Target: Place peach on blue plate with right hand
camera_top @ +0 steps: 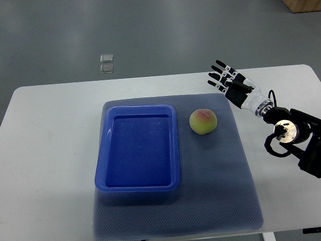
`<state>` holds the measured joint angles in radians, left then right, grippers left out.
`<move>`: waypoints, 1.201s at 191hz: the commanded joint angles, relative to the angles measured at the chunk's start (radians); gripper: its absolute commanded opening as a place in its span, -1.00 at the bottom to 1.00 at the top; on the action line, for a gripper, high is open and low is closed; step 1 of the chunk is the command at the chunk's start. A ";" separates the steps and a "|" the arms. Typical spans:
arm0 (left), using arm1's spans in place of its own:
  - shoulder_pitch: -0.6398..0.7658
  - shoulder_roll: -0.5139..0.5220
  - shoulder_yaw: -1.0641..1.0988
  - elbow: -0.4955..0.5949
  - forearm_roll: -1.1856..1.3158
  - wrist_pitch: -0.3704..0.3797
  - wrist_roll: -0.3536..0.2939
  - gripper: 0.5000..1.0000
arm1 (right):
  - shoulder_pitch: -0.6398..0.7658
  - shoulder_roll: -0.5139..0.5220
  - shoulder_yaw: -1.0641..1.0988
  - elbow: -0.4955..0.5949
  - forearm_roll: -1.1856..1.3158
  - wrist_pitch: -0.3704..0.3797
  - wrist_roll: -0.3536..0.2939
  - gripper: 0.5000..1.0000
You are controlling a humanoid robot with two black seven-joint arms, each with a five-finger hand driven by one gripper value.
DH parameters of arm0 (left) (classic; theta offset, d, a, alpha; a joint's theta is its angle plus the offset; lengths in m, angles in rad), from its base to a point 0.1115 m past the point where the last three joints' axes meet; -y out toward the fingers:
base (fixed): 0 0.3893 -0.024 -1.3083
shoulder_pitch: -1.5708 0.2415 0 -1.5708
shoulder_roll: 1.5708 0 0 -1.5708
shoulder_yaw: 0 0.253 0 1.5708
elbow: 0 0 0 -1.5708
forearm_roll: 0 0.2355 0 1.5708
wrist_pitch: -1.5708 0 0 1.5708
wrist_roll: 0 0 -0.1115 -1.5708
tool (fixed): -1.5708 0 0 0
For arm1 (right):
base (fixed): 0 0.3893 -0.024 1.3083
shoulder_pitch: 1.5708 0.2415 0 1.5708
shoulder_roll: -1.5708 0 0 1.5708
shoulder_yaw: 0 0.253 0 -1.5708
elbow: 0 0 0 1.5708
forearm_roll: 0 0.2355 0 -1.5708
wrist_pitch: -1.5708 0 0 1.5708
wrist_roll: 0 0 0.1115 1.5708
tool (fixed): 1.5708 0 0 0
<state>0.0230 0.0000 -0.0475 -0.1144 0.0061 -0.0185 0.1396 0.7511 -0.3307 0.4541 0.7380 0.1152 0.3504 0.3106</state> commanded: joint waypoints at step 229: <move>0.000 0.000 0.003 0.001 0.000 -0.006 0.000 1.00 | 0.149 -0.077 -0.022 0.027 -1.129 0.085 0.001 0.71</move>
<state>0.0230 0.0000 -0.0445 -0.1136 0.0061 -0.0243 0.1394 0.8758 -0.4051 0.4342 0.7636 -0.8978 0.3918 0.3109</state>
